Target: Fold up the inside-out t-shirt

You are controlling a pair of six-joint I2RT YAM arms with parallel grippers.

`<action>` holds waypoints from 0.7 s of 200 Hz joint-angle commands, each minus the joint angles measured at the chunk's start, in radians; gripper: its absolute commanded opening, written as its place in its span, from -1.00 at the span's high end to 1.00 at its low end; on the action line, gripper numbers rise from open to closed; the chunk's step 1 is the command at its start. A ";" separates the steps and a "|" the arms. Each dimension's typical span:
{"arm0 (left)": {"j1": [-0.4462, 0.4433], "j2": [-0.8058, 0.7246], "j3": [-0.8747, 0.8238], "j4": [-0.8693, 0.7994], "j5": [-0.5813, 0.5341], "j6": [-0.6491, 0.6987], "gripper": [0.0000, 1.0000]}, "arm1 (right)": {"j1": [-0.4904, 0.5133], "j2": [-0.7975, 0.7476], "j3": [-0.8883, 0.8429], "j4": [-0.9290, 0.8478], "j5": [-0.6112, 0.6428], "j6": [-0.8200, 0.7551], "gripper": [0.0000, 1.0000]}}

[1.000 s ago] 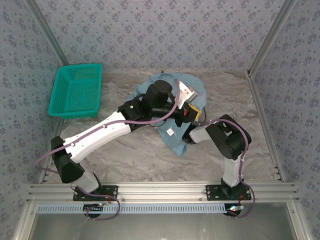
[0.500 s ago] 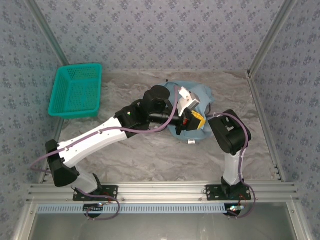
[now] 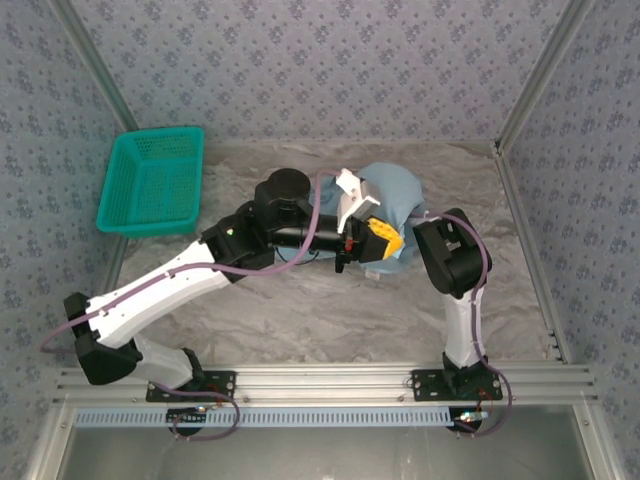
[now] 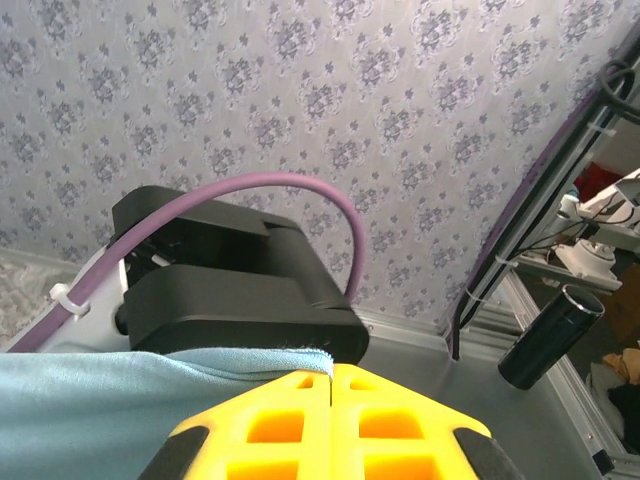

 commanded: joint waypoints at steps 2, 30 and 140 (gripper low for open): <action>-0.016 -0.042 0.023 0.036 0.032 0.041 1.00 | -0.007 0.030 0.059 -0.120 -0.002 0.053 -0.28; 0.006 -0.064 -0.011 0.028 -0.057 0.053 1.00 | -0.007 0.038 0.035 -0.158 -0.034 0.078 -0.18; 0.325 -0.243 -0.186 0.088 -0.376 -0.106 1.00 | -0.080 -0.150 -0.212 -0.143 -0.253 0.010 1.00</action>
